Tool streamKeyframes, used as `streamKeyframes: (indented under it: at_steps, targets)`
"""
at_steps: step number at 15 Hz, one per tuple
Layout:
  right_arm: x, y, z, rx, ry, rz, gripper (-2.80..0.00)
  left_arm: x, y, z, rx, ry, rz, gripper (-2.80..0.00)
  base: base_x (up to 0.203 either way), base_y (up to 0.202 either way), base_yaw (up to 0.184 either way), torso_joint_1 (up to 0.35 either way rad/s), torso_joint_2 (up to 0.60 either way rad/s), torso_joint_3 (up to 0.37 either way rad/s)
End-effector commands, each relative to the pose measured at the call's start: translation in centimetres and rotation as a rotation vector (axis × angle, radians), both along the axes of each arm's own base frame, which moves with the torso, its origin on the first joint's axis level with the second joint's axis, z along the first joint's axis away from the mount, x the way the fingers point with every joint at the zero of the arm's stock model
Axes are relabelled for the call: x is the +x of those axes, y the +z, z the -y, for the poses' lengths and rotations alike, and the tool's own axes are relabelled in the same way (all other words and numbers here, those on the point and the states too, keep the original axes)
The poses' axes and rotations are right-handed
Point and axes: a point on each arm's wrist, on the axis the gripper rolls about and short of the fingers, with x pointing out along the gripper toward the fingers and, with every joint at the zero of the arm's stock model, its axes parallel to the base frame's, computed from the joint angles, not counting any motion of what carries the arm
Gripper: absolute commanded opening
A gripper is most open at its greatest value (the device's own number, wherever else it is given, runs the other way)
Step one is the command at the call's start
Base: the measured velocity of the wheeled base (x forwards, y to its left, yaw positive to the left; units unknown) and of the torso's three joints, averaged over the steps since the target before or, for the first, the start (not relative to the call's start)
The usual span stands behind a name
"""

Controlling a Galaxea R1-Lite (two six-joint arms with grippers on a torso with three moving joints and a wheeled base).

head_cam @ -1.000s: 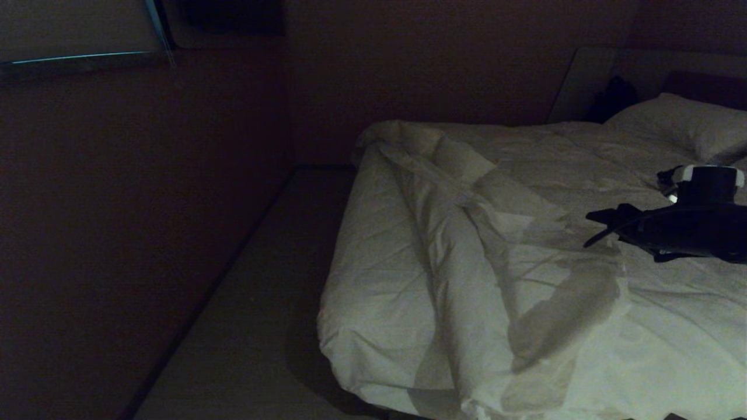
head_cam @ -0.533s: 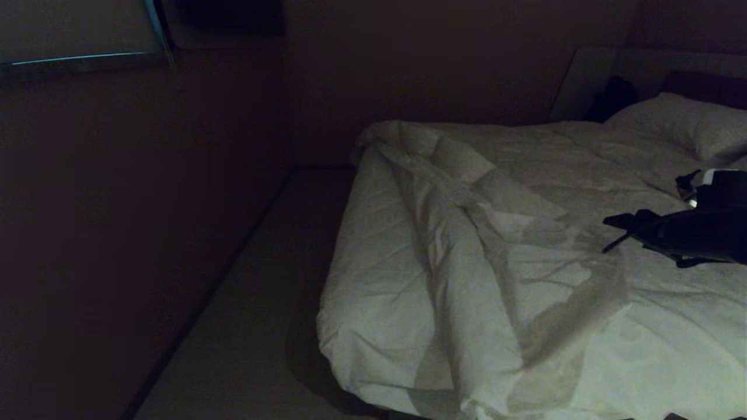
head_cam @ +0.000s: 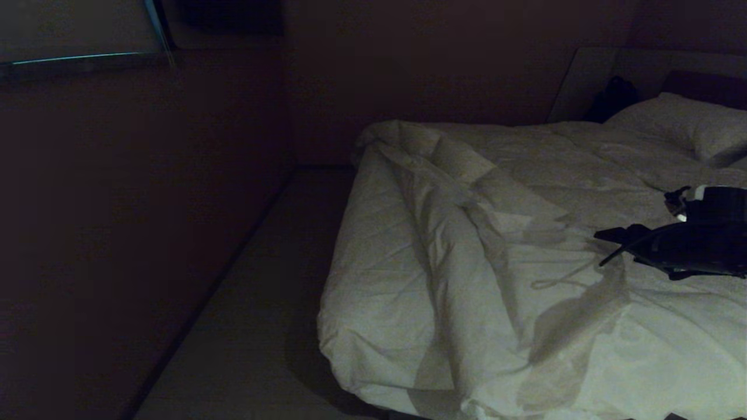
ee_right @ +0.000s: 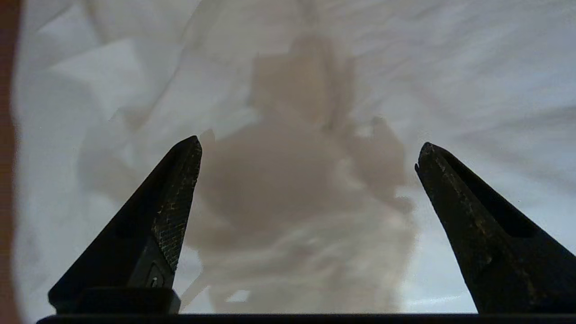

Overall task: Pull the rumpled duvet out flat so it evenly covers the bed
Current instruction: Hold the folded corner of the quilt

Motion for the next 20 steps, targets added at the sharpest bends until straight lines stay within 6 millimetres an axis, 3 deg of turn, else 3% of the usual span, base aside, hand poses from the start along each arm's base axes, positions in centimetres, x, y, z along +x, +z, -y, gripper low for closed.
streamKeyframes:
  at_steps: [1,11,14,20]
  targets:
    - [0.0,-0.2,0.0,0.039,0.057,0.008,0.00,0.0,0.0,0.0,0.001,0.000,0.000,-2.80,0.000,0.000,0.000,0.000,0.00,0.000]
    - [0.0,-2.1,-0.2,0.116,0.155,-0.023,0.00,0.0,0.0,0.0,0.001,-0.001,0.000,-2.80,0.000,0.000,0.000,0.000,0.00,0.000]
    - [0.7,-3.3,-1.4,0.125,0.191,-0.052,0.00,0.0,0.0,0.0,0.001,0.000,0.000,-2.80,0.000,0.000,0.000,0.000,0.00,0.000]
    - [1.1,-3.9,-4.0,0.126,0.243,-0.080,0.00,0.0,0.0,0.0,0.001,0.000,0.000,-2.80,0.000,0.000,0.000,0.000,0.00,0.000]
